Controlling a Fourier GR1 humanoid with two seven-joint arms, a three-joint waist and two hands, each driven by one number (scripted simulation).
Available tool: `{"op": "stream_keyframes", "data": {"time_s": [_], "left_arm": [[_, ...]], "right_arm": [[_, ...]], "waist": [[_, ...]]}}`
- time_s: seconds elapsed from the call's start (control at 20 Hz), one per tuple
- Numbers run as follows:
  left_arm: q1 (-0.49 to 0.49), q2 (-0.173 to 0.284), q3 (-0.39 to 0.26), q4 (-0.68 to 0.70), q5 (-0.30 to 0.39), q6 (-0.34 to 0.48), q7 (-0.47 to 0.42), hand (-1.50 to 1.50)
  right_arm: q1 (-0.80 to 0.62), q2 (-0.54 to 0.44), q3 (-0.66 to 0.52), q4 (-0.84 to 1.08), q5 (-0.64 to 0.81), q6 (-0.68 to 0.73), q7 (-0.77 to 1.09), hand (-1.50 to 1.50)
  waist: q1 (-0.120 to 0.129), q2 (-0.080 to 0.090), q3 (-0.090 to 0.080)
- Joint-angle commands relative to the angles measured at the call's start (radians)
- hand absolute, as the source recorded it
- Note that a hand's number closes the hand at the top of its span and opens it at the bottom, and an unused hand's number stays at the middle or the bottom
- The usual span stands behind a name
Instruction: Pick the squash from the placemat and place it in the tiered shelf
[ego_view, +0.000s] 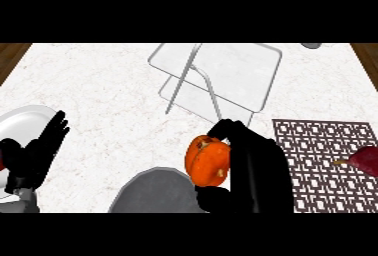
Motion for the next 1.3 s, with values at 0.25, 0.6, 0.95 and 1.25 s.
{"op": "stream_keyframes", "data": {"time_s": [0.25, 0.6, 0.95, 1.25], "left_arm": [[0.003, 0.008, 0.016, -0.004, 0.012, -0.004, 0.017, 0.0], [-0.005, 0.003, 0.009, -0.007, 0.002, 0.006, 0.037, 0.0], [-0.002, 0.003, 0.018, -0.022, 0.004, 0.015, 0.041, 0.0], [0.019, -0.008, 0.021, -0.001, 0.015, -0.003, 0.012, 0.0]], "right_arm": [[-0.337, 0.013, 0.062, -0.061, -0.015, -0.016, 0.411, 1.5], [-0.55, 0.013, -0.08, 0.023, 0.001, 0.06, 0.42, 1.5], [-0.717, 0.013, -0.198, 0.151, -0.022, 0.22, 0.42, 1.5], [-0.889, 0.013, -0.29, 0.33, -0.05, 0.257, 0.411, 1.5]], "waist": [[-0.007, -0.007, -0.002], [-0.021, -0.013, -0.002], [-0.034, -0.016, -0.001], [-0.022, -0.006, -0.001]]}}
